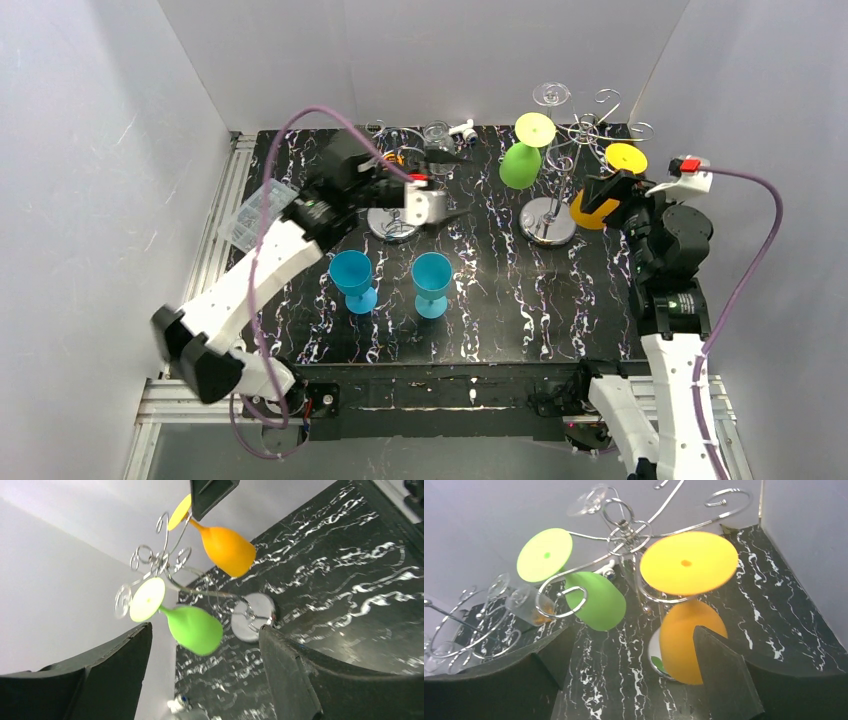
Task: Place the wine glass upside down on the wine glass rack
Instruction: Turn the wine glass upside down at the wine rack, then adjust the wine rack at the center of the board.
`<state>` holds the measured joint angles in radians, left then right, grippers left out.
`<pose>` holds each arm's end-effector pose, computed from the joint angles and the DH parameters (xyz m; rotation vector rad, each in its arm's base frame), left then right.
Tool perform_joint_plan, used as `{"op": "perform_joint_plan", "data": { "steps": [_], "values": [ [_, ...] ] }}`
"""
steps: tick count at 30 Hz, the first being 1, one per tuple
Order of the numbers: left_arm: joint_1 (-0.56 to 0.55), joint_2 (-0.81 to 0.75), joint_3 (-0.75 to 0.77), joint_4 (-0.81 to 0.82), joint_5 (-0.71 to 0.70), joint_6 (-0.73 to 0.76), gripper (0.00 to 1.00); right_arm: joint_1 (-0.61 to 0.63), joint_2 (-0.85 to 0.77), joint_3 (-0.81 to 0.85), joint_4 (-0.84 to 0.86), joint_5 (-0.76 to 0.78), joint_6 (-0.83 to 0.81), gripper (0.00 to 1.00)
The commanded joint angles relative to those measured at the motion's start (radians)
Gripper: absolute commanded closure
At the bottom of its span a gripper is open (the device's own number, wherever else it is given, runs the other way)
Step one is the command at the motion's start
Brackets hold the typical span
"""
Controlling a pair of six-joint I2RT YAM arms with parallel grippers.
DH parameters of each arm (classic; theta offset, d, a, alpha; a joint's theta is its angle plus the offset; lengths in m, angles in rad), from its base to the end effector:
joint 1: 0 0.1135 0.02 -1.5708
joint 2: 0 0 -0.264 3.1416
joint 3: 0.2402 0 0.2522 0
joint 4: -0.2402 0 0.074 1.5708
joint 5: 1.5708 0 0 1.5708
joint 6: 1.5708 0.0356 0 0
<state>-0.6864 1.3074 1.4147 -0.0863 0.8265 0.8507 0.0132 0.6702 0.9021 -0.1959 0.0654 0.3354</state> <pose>0.2050 -0.2018 0.4563 1.4657 0.5875 -0.5091 0.1472 -0.0004 0.3961 0.2983 1.5100 0.2270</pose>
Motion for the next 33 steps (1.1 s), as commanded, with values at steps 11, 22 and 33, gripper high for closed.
{"op": "perform_joint_plan", "data": {
  "steps": [11, 22, 33],
  "values": [
    [-0.204, 0.466, 0.33, 0.146, 0.02, 0.49, 0.62, -0.002, 0.292, 0.534, -0.359, 0.038, 0.116, 0.04],
    [-0.219, 0.515, 0.269, 0.374, -0.067, 0.594, 0.59, -0.004, 0.489, 0.711, -0.396, 0.129, 0.182, 0.04],
    [-0.218, 0.639, 0.39, 0.395, -0.148, 0.585, 0.57, -0.122, 0.528, 0.661, -0.342, 0.127, 0.243, 0.09]
  ]
}}
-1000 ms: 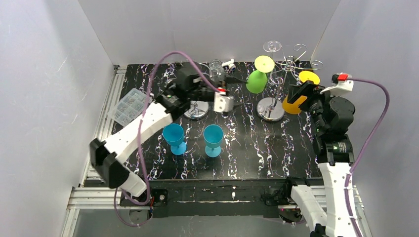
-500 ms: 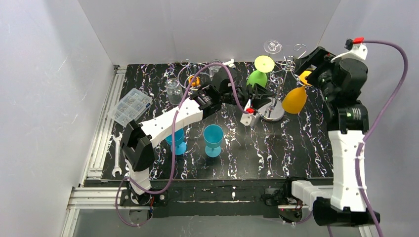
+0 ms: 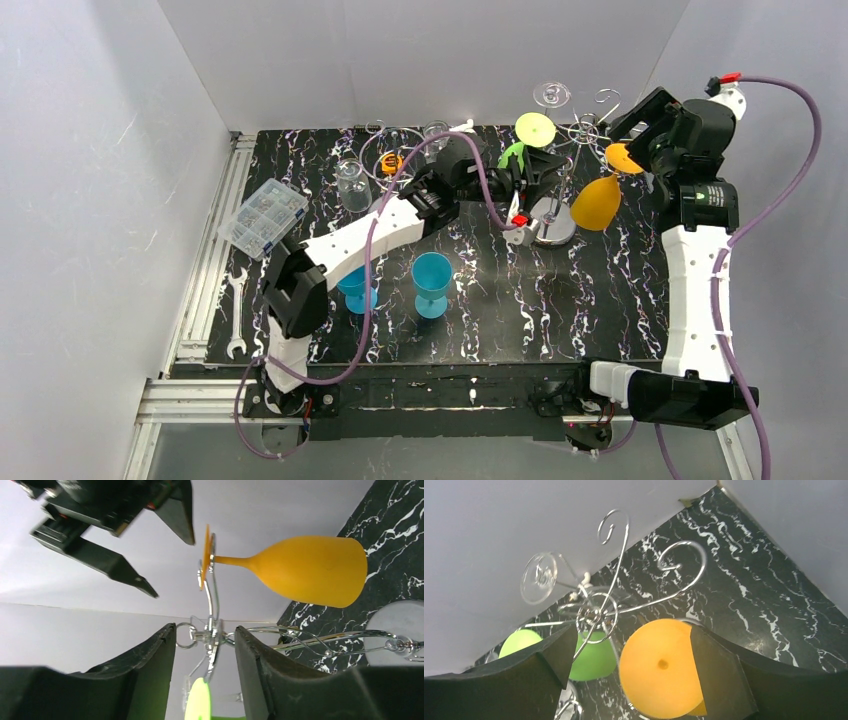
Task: Place the wine glass upside down on the wine glass rack
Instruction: Adjust the wine rack at the center of the board.
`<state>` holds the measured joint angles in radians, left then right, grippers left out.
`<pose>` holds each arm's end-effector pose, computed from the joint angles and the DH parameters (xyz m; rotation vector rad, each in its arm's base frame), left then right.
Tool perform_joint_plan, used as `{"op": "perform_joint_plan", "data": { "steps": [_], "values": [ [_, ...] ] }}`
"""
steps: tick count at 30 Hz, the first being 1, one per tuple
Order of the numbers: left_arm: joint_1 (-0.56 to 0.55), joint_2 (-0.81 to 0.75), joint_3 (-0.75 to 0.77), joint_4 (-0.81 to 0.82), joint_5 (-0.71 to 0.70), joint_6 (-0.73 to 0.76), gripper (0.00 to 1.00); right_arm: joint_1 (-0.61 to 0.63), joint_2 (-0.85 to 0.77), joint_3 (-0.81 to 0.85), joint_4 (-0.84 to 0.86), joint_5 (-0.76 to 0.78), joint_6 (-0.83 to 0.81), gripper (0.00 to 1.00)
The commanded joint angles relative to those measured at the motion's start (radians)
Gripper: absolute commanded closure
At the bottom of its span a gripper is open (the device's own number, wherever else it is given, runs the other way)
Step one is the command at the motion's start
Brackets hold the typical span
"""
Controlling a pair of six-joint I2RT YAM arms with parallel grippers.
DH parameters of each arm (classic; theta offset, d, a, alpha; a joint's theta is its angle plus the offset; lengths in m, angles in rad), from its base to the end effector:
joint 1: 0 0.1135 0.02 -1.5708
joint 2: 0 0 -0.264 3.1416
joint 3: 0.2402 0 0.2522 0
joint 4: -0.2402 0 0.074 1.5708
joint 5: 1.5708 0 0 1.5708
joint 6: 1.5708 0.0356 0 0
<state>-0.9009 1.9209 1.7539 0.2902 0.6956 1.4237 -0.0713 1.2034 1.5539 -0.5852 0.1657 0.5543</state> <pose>0.2694 -0.3768 0.3924 1.4765 0.0284 -0.0790 0.2397 -0.0230 0.4750 0.6671 1.6788 0.1948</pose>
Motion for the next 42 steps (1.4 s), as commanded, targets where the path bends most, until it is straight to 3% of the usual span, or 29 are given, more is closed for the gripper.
{"op": "perform_joint_plan", "data": {
  "steps": [1, 9, 16, 27, 30, 35, 42],
  "values": [
    [-0.003, 0.036, 0.057, 0.018, -0.02, 0.017, 0.6, -0.042, 0.0, 0.012, 0.046, 0.035, 0.02, 0.09],
    [0.002, 0.066, 0.088, 0.018, -0.06, 0.051, 0.68, -0.093, 0.059, -0.014, 0.081, 0.013, 0.044, 0.12],
    [0.001, 0.052, 0.077, 0.018, -0.071, 0.069, 0.71, -0.153, 0.072, -0.141, 0.248, -0.106, 0.15, 0.23],
    [0.002, 0.052, 0.083, 0.018, -0.071, 0.118, 1.0, -0.17, 0.062, -0.187, 0.332, -0.131, 0.172, 0.46],
    [0.008, 0.06, 0.099, 0.018, -0.086, 0.12, 1.0, -0.172, 0.057, -0.2, 0.343, -0.132, 0.174, 0.54],
    [0.038, 0.045, 0.099, 0.015, -0.082, 0.119, 1.0, -0.178, 0.055, -0.212, 0.351, -0.123, 0.168, 0.59],
    [0.07, 0.024, 0.085, 0.007, -0.09, 0.127, 1.0, -0.179, 0.03, -0.23, 0.358, -0.139, 0.182, 0.72]
  ]
}}
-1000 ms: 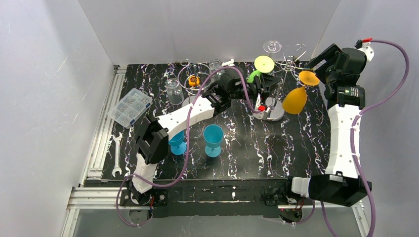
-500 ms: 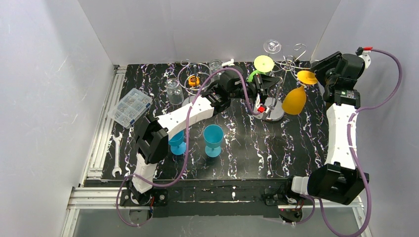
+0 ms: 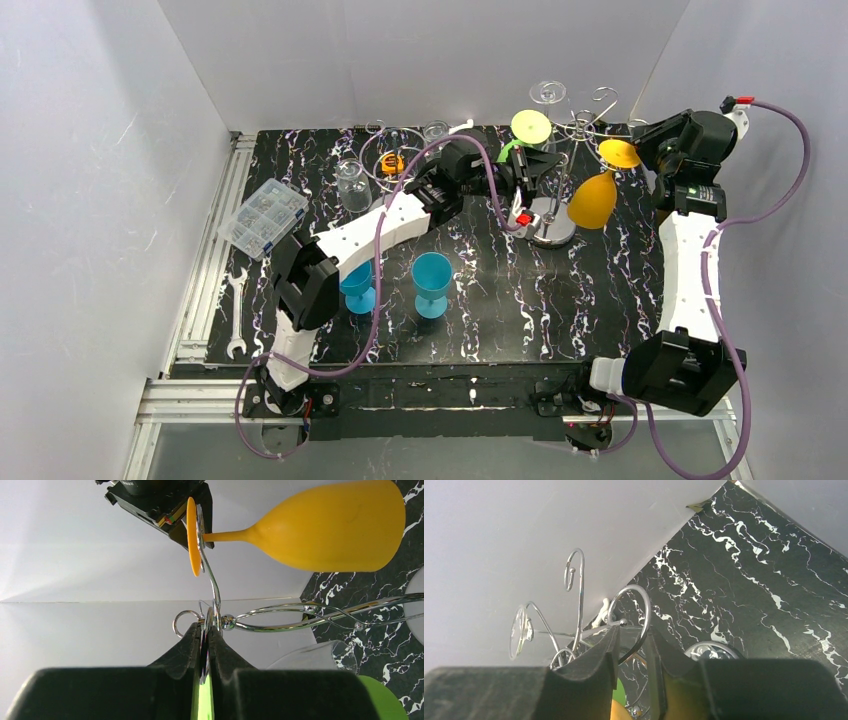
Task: Place the wine glass upside down on the wine glass rack
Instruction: Adjust the wine rack at the center of the board.
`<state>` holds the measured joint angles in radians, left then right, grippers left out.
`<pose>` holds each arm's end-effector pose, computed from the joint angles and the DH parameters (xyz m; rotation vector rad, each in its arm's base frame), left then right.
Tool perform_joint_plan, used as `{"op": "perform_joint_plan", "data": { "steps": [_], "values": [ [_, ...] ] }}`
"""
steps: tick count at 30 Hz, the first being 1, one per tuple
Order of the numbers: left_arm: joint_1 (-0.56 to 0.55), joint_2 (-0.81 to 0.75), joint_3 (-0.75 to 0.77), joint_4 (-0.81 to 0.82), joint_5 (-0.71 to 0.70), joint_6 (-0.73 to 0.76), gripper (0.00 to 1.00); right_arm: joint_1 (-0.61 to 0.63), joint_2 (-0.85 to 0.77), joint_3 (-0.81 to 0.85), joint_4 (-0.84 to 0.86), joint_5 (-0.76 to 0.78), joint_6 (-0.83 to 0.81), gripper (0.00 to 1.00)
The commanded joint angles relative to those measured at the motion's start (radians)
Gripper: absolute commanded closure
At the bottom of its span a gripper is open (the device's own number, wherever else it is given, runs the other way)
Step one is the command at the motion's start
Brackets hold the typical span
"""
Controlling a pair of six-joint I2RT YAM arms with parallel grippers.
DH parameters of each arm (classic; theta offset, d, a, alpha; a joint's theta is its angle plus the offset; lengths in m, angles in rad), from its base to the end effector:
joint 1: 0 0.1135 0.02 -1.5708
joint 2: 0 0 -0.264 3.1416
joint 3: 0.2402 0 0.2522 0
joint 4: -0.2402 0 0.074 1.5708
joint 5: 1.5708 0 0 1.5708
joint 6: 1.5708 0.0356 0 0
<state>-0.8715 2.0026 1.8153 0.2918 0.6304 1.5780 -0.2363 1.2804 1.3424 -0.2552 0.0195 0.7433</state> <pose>0.2958 -0.3843 0.3773 1.4874 -0.0020 0.1094 0.2844 -0.0692 0.4205 0.8486 1.5615 0.3502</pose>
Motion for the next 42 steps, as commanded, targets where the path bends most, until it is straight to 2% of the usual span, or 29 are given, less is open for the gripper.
{"op": "perform_joint_plan", "data": {
  "steps": [1, 9, 19, 31, 39, 42],
  "values": [
    [0.046, -0.057, 0.028, 0.003, -0.027, -0.027, 1.0, -0.014, -0.057, -0.023, 0.024, 0.006, -0.005, 0.73],
    [0.076, -0.028, 0.078, -0.006, -0.031, -0.024, 1.0, 0.016, -0.132, -0.115, -0.025, 0.007, 0.022, 0.87],
    [0.119, 0.032, 0.189, -0.036, -0.059, -0.031, 1.0, 0.091, -0.243, -0.19, -0.074, 0.058, 0.068, 0.96],
    [0.167, 0.079, 0.232, -0.047, -0.076, -0.053, 1.0, 0.165, -0.381, -0.312, -0.077, 0.013, 0.152, 0.99],
    [0.182, 0.137, 0.331, -0.055, -0.092, -0.082, 1.0, 0.201, -0.399, -0.325, -0.085, -0.013, 0.171, 0.99],
    [0.184, 0.125, 0.319, -0.056, -0.076, -0.083, 1.0, 0.203, -0.402, -0.316, -0.101, -0.011, 0.151, 0.99]
  ]
}}
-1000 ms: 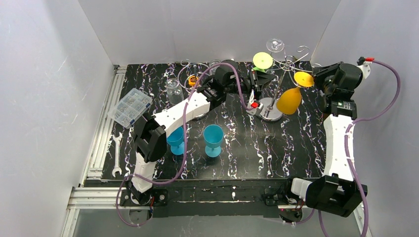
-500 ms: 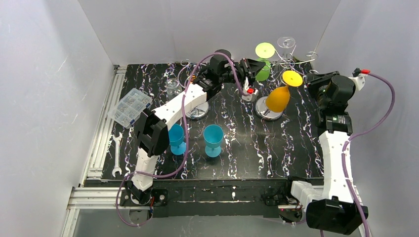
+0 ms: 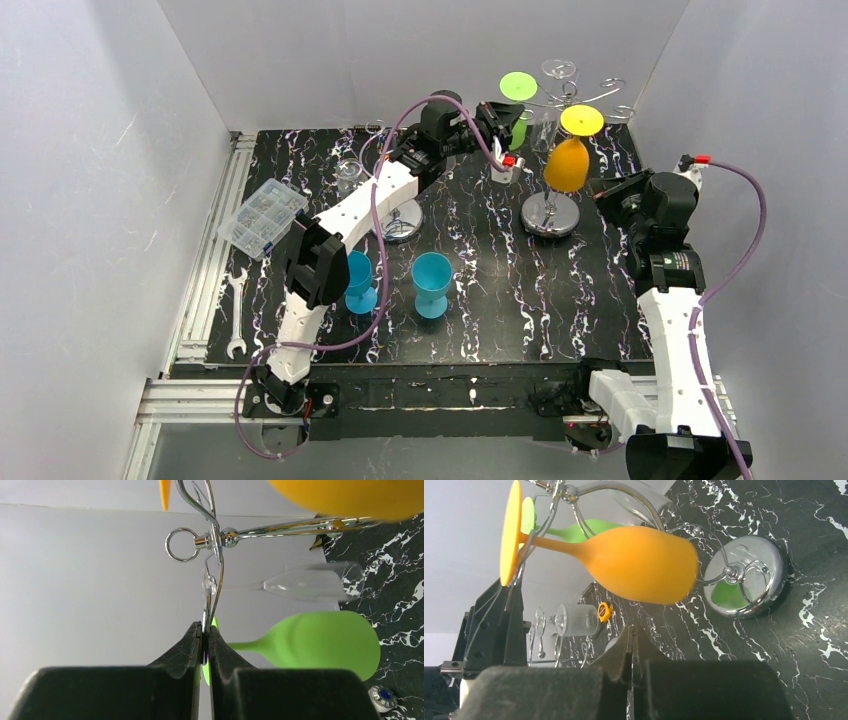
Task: Place the wine glass upside down on the wine glass rack
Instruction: Adjust the wine rack at the center of the board.
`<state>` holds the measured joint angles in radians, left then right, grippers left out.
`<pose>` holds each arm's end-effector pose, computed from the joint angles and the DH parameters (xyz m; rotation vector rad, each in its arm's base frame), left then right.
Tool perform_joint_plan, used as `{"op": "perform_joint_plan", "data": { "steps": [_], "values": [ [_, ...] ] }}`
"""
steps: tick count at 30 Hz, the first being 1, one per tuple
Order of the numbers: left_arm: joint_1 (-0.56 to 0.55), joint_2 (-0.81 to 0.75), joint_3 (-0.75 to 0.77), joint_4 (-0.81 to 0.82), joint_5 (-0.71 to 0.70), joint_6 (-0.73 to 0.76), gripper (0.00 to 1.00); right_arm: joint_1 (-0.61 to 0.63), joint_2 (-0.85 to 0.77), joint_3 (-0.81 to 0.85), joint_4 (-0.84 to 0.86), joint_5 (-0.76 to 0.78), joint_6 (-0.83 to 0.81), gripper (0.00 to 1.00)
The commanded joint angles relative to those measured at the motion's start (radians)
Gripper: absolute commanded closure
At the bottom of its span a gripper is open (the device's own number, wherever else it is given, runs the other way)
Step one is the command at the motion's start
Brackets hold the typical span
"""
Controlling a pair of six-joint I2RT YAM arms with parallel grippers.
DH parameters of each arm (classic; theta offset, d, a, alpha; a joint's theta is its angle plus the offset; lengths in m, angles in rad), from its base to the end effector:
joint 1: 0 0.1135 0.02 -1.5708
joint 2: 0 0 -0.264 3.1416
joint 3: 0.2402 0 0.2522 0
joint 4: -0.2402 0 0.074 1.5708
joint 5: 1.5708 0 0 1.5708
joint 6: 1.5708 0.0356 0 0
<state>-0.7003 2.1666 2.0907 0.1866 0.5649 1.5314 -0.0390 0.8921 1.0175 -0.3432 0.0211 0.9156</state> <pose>0.3856 -0.3499 0.3848 1.4680 0.2089 0.2617 0.1966 -0.0084 0.3855 0.8544 1.6183 0.6061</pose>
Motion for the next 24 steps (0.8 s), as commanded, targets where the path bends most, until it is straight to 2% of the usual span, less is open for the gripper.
{"op": "perform_joint_plan", "data": {
  "steps": [1, 8, 11, 13, 15, 17, 20, 24],
  "values": [
    [0.013, -0.05, 0.027, 0.05, 0.003, -0.03, 1.0, 0.005, -0.014, 0.017, -0.021, -0.003, -0.032, 0.98],
    [0.013, -0.122, -0.098, 0.051, 0.114, 0.063, 1.0, 0.005, -0.004, 0.122, -0.073, 0.096, -0.096, 0.85],
    [0.013, -0.136, -0.121, 0.053, 0.144, 0.093, 1.0, 0.005, -0.022, 0.139, -0.097, 0.174, -0.121, 0.73],
    [0.013, -0.139, -0.126, 0.057, 0.153, 0.103, 1.0, 0.004, -0.031, 0.145, -0.091, 0.228, -0.135, 0.58],
    [0.012, -0.14, -0.127, 0.06, 0.155, 0.106, 1.0, 0.004, -0.023, 0.154, -0.072, 0.236, -0.139, 0.47],
    [0.012, -0.142, -0.132, 0.065, 0.156, 0.11, 1.0, 0.004, -0.001, 0.164, -0.051, 0.221, -0.137, 0.41],
    [0.012, -0.151, -0.145, 0.07, 0.155, 0.111, 1.0, -0.008, 0.02, 0.164, 0.01, 0.182, -0.114, 0.34],
    [0.012, -0.163, -0.165, 0.075, 0.159, 0.111, 1.0, -0.036, 0.05, 0.174, 0.049, 0.14, -0.069, 0.33]
  ]
}}
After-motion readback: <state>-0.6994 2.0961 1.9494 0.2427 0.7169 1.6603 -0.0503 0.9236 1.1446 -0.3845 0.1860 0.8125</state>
